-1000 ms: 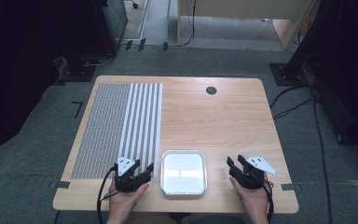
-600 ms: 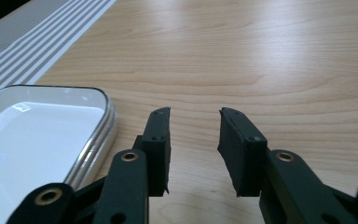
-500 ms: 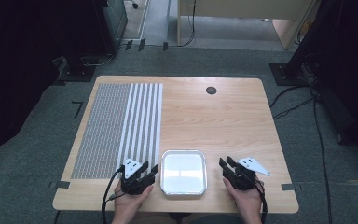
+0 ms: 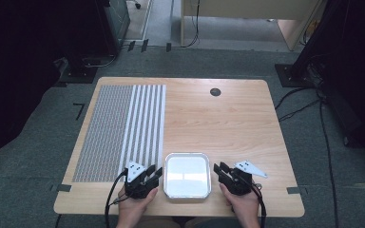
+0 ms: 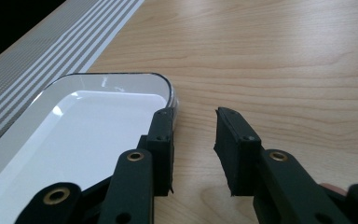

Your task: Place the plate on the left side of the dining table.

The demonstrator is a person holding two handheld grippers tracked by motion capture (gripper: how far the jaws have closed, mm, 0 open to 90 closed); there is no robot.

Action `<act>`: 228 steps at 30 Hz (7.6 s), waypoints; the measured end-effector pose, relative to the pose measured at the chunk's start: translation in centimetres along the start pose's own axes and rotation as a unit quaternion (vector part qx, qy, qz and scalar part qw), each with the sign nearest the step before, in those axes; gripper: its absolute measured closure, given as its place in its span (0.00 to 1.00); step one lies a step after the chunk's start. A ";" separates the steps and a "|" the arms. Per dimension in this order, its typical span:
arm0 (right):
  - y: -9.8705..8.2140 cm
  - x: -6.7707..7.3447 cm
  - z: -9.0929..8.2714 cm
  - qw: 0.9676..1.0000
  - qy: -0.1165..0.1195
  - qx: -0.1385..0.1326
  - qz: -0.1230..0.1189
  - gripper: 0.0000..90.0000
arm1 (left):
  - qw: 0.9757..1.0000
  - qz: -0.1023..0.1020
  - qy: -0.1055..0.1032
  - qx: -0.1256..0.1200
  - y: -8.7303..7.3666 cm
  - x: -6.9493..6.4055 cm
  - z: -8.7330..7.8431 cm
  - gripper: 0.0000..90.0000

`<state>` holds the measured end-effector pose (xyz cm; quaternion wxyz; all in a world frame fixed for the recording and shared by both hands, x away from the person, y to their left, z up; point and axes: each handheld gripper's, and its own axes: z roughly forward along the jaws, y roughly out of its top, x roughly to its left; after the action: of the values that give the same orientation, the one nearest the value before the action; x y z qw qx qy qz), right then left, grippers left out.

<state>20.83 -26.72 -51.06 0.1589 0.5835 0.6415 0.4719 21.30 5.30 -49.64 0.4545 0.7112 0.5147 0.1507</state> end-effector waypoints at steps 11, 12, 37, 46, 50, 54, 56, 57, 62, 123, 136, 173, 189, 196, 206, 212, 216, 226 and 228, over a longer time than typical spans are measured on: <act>-0.4 0.5 0.6 0.997 0.057 0.013 0.041 0.80 | 1.000 0.022 -0.013 0.011 -0.5 -1.2 0.6 0.78; -0.4 0.6 0.6 0.997 0.060 0.016 0.046 0.82 | 1.000 0.024 -0.014 0.012 -0.5 -1.2 0.7 0.78; -0.9 0.8 0.9 0.996 0.065 0.027 0.054 0.89 | 0.998 0.052 -0.006 0.029 -1.1 -2.0 1.3 0.81; -0.6 1.1 0.2 0.992 0.104 0.006 0.067 0.91 | 0.998 0.056 -0.004 0.027 -1.2 -2.1 1.4 0.80; -0.9 2.0 0.3 0.996 0.083 0.005 0.039 0.91 | 0.998 0.053 -0.009 0.027 -1.1 -1.9 1.4 0.80; -0.7 1.5 0.1 0.996 0.065 -0.012 0.055 0.89 | 0.998 0.051 -0.007 0.025 -1.1 -1.7 1.3 0.80; -0.7 0.9 0.3 0.995 0.065 -0.004 0.075 0.88 | 0.998 0.051 -0.007 0.025 -1.1 -1.7 1.3 0.80; -0.8 0.7 0.4 0.994 0.065 0.000 0.083 0.88 | 0.998 0.052 -0.007 0.025 -1.1 -1.8 1.3 0.80; -0.9 0.4 0.8 0.992 0.077 0.017 0.095 0.88 | 0.998 0.057 -0.007 0.027 -1.2 -2.0 1.4 0.80; -0.9 2.4 -0.6 0.996 0.035 -0.010 0.076 1.00 | 0.998 0.063 -0.009 0.030 -1.3 -1.9 1.5 0.75; -1.1 0.2 0.2 0.980 0.093 0.024 0.175 0.96 | 0.997 0.066 -0.005 0.034 -1.4 -1.9 1.6 0.76; -0.1 2.4 -1.7 0.986 -0.006 0.026 0.165 0.96 | 0.997 0.068 -0.022 0.018 -1.4 -2.1 1.6 0.58; -1.3 2.3 -2.7 0.986 -0.017 0.016 0.167 0.96 | 0.997 0.072 -0.018 0.025 -1.0 -2.8 2.4 0.61; -1.8 2.0 -3.5 0.984 -0.020 0.019 0.178 0.94 | 0.996 0.077 -0.019 0.039 -0.9 -3.2 3.5 0.60; -1.2 1.4 -4.7 0.980 -0.031 -0.012 0.195 0.95 | 0.995 0.078 -0.053 0.034 -1.1 -3.4 3.4 0.49; -2.1 1.5 -4.6 0.981 -0.036 -0.008 0.190 0.92 | 0.996 0.065 -0.053 0.028 -0.9 -3.0 3.1 0.51; -1.6 1.1 -4.6 0.983 -0.040 -0.009 0.179 0.92 | 0.996 0.068 -0.056 0.029 -1.0 -3.1 3.1 0.51; -0.4 0.7 -4.9 0.988 -0.034 -0.031 0.150 0.81 | 0.995 0.076 -0.058 0.031 -1.1 -3.3 3.1 0.52; 0.5 0.5 -4.7 0.992 -0.017 -0.014 0.128 0.79 | 0.995 0.077 -0.057 0.031 -1.2 -3.3 3.0 0.52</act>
<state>17.46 -28.25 -48.15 0.1165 0.6666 0.5520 0.4872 21.28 0.97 -51.36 0.4481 0.7698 0.4362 0.1282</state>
